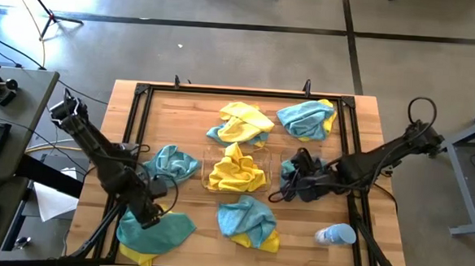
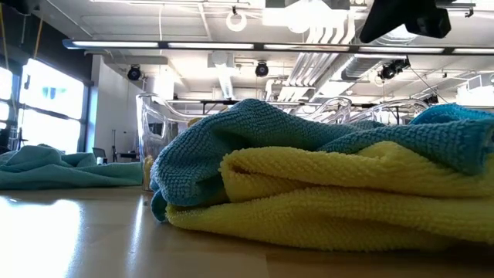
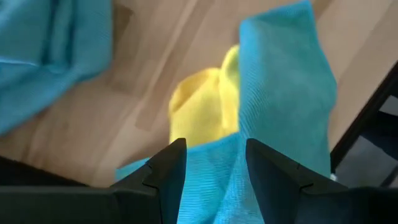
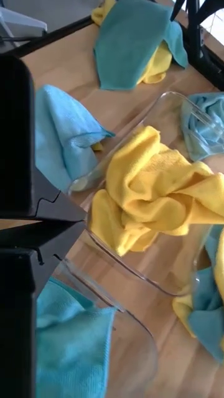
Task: Sort microfiber towel by color & place in baskets
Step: Put the blue microfiber cloth into the right transparent bin
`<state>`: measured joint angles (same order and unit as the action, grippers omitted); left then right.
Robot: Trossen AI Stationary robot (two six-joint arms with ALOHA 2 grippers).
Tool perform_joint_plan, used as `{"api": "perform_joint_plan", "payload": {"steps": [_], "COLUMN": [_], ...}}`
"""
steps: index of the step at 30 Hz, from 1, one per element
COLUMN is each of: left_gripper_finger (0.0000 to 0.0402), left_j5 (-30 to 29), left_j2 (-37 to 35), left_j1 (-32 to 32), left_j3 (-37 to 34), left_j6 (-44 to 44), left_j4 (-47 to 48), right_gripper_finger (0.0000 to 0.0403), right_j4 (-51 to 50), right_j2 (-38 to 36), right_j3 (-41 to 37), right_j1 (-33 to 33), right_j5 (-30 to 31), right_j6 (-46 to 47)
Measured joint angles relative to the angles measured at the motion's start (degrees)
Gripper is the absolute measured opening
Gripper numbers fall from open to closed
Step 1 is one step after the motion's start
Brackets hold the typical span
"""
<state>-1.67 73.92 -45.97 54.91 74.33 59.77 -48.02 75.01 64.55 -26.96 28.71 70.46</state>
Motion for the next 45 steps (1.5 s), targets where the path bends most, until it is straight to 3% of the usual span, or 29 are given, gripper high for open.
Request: {"api": "perform_joint_plan", "payload": {"steps": [8,27,31,37,45], "left_gripper_finger": [0.0156,0.0153,0.0118,0.0016,0.0002], "left_j5": [1.7,-0.2,-0.2,-0.2,-0.5], "left_j2": [0.0,3.5,4.1,4.1,2.0], "left_j1": [-3.5,-5.2,-5.2,-5.2,-5.2], "left_j3": [-1.7,-1.7,-1.7,-1.7,2.2], "left_j6": [2.0,3.4,5.0,6.6,10.3], "left_j4": [-4.8,-8.3,-9.0,-9.1,-5.1], "right_gripper_finger": [0.0,0.0,0.0,0.0,0.0], "right_j4": [0.7,2.7,2.8,2.8,2.8], "right_j2": [1.2,1.2,1.2,1.2,1.2], "right_j3": [0.0,0.0,0.0,0.0,0.0], "right_j1": [-1.6,-1.6,-1.6,-1.6,-1.6], "right_j5": [0.2,3.2,3.2,3.2,3.0], "right_j6": [4.3,2.9,2.6,1.1,-3.4]}}
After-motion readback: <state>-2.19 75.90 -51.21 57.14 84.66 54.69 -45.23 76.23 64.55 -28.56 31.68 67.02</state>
